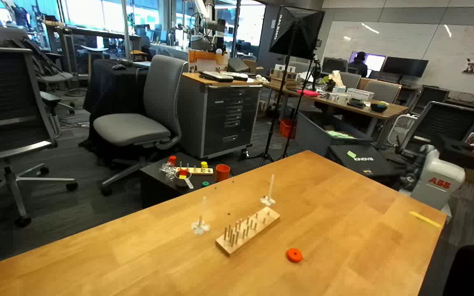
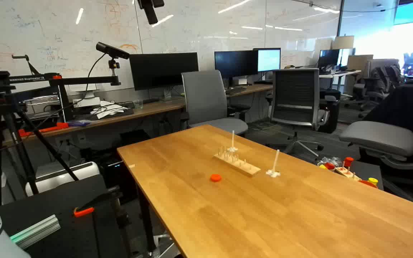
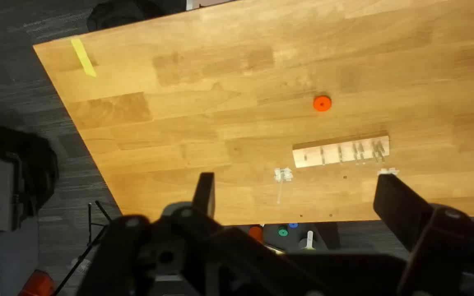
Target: Pick up the orange object and put it on the object
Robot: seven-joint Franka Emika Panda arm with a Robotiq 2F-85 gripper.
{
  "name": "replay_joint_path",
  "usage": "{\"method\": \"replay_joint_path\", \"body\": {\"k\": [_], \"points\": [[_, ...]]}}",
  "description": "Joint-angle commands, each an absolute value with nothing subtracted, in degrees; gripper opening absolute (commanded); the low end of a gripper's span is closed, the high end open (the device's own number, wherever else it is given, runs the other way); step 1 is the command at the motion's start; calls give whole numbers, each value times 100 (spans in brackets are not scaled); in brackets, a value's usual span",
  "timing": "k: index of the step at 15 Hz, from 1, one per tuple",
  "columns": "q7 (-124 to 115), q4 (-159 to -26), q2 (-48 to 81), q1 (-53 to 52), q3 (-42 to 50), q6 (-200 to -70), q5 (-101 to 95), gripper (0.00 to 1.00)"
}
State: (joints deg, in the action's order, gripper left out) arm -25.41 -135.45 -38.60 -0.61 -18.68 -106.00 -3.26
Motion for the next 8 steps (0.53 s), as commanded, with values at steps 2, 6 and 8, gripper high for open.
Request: {"method": "replay_joint_path", "body": {"k": [2,6,8], "points": [[-2644,-13521,-3736,-115,-1821,-10680,-416,100],[-2916,-13454,-3077,49,-1822,-10882,-412,100],[-2772,-13580,-3302,-126,-1738,-10766,-395,100]]}}
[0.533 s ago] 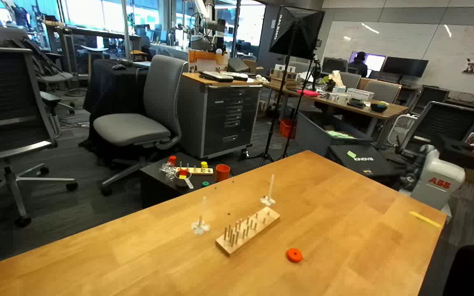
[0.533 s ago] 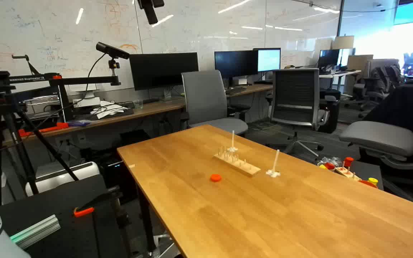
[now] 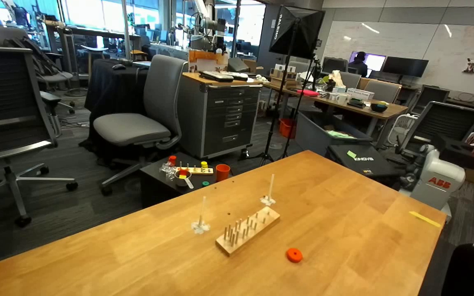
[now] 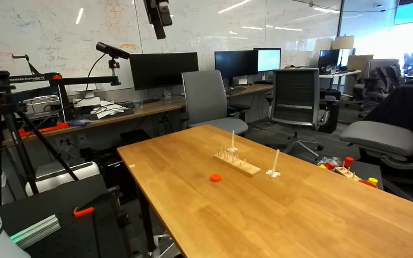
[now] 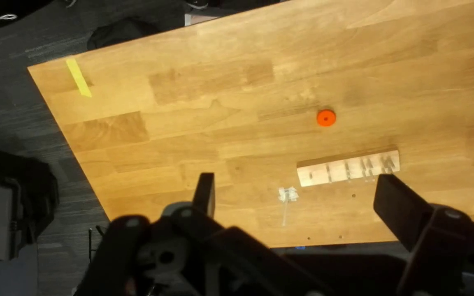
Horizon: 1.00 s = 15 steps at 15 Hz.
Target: Pick up the orange object and put it on the object
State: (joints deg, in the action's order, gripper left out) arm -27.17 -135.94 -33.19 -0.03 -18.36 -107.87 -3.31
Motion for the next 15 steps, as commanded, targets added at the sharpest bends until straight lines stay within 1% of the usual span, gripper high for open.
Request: {"method": "replay_joint_path", "body": {"k": [1,5,10,15], "points": [[-2774,-13566,-3173,-135,-1718,-10771,-396,100],[-2918,-13663,-3091,-101,-1740,-10912,-411,100],[-4421,-14260,-2343,218,-1956,-12390,-657,100],[-5854,-14267,-1271,360,-1867,-13216,-1619,100]]}}
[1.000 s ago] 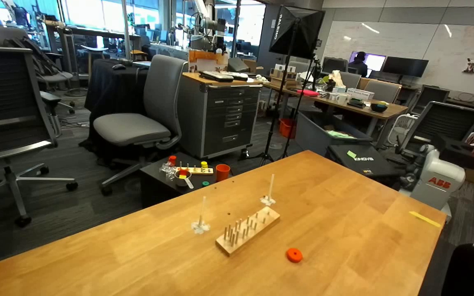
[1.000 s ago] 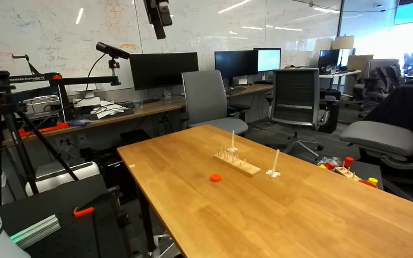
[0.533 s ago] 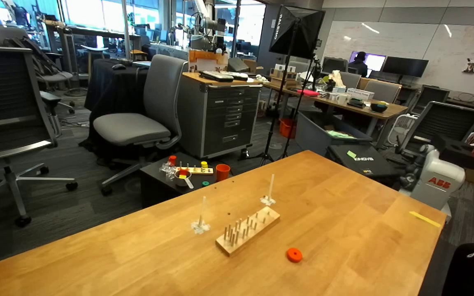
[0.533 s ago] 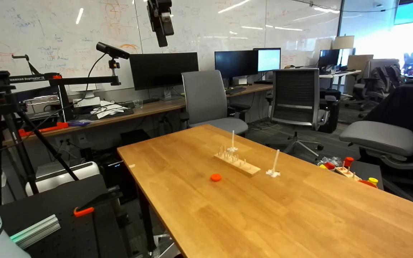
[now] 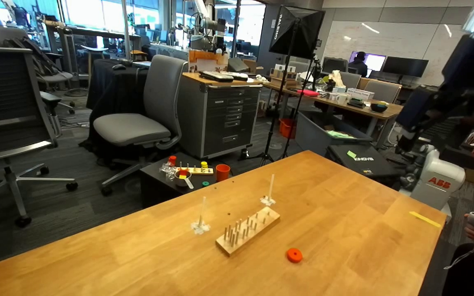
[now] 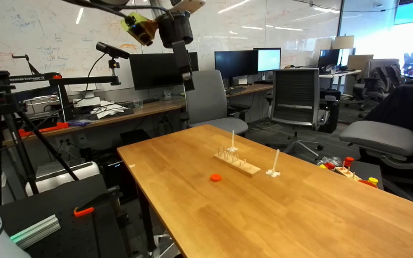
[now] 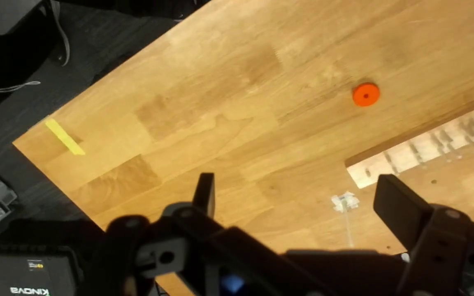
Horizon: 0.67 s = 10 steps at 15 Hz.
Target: Pick up the orange object and put it on the object
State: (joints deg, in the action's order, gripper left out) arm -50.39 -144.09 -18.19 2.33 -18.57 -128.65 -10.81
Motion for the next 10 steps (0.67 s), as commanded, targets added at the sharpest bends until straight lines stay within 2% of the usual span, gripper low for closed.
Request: {"method": "replay_joint_path", "body": {"k": [1,10], "points": [[-6119,-14197,-1037,357,-1809,-13291,-1785,100],[-7914,-13649,752,-111,-1028,-13497,-2694,100]]}}
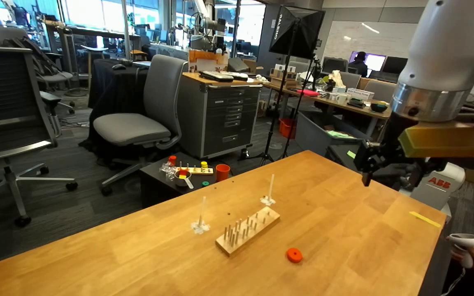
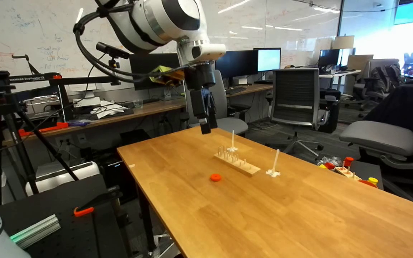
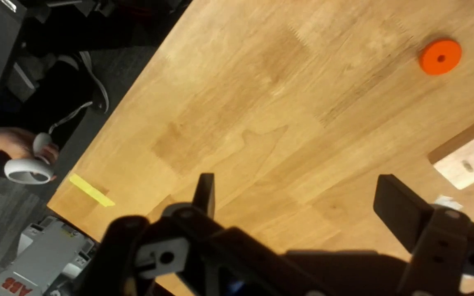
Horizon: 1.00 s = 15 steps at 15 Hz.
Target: Pick up the orange object and put it on the object
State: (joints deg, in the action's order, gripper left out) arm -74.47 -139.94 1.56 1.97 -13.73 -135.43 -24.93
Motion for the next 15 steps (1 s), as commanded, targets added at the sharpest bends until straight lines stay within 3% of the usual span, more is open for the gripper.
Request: {"method": "replay_joint_path", "body": {"k": [1,7,15], "points": [[-7803,-13619,770,-219,-967,-13452,-2576,100],[-7579,-13664,767,-460,-775,-13529,-2464,100],[-7940,-12628,2654,-695,-161,-13901,-2218,100]]}}
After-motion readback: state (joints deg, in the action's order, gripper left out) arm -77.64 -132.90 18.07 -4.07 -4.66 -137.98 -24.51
